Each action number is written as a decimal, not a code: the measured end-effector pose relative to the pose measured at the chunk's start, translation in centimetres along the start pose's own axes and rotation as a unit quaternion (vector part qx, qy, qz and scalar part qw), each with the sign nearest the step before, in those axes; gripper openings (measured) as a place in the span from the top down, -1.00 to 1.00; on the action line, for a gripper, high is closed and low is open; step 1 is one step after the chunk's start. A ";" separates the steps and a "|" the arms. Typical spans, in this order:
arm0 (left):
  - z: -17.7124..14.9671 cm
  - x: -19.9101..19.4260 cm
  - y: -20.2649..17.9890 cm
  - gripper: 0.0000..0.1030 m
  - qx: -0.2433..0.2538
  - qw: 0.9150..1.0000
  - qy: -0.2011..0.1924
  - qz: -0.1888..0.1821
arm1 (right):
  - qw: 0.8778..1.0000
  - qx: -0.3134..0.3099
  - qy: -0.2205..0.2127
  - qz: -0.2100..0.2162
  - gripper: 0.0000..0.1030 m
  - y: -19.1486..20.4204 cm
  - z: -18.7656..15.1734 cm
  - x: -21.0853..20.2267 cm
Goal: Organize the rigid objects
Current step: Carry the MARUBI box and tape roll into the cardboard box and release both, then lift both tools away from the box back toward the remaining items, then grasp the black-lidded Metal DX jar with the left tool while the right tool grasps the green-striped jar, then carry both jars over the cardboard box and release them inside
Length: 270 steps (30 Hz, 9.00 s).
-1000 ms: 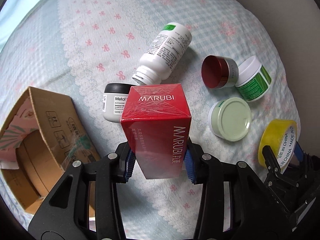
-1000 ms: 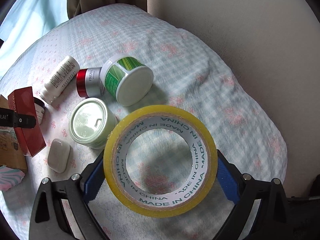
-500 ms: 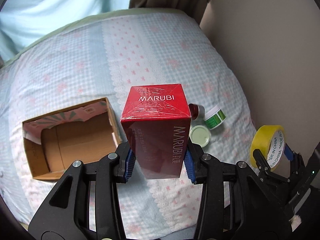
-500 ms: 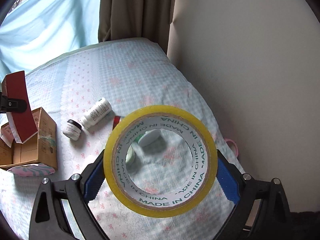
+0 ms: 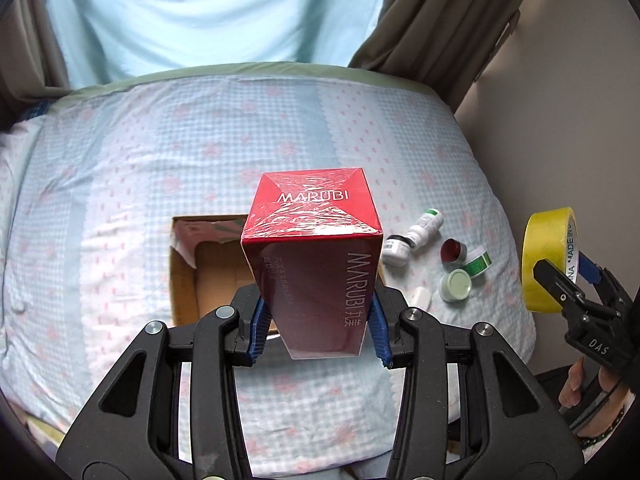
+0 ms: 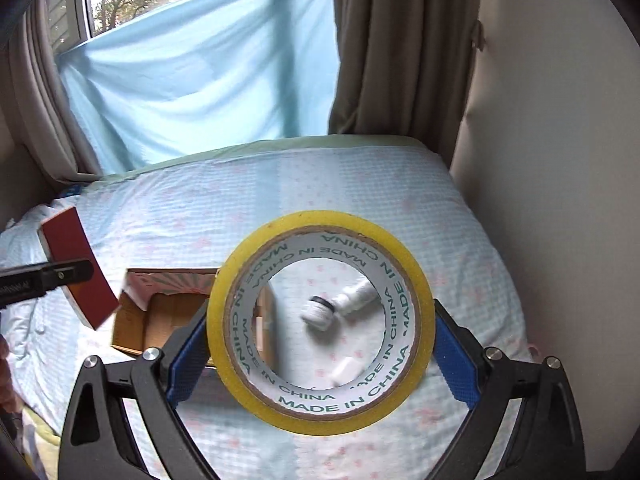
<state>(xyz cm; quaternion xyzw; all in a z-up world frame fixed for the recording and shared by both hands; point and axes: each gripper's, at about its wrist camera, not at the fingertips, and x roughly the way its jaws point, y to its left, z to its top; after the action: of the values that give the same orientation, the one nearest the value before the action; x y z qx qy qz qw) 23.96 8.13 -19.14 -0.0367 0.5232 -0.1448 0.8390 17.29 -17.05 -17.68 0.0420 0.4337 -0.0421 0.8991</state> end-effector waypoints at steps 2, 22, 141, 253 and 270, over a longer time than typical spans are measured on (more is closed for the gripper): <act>0.0 -0.1 2.5 0.27 -0.002 1.000 0.002 0.003 | 1.000 0.010 0.011 0.026 -0.87 2.5 0.7 0.7; -0.9 16.2 12.9 0.27 0.019 0.994 0.109 0.001 | 0.987 -0.061 0.140 0.045 -0.87 15.3 -2.1 19.8; -0.1 22.6 -22.9 -1.00 0.113 0.979 0.160 0.050 | 0.990 0.021 0.142 0.001 -1.00 -24.7 -4.9 11.6; -3.9 3.5 9.0 -0.03 0.042 0.997 0.062 0.032 | 0.979 -0.013 0.141 0.145 -0.35 12.6 -0.4 5.8; -2.9 14.9 14.3 -0.03 0.007 0.989 0.150 0.012 | 0.963 0.004 0.233 0.137 -0.35 18.2 0.4 18.2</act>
<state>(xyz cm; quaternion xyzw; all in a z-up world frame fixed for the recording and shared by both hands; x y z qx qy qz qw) 30.40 17.87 -36.39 -0.0024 0.6426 -0.1427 0.7528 30.94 0.28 -30.94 0.1128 0.6212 0.0906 0.7701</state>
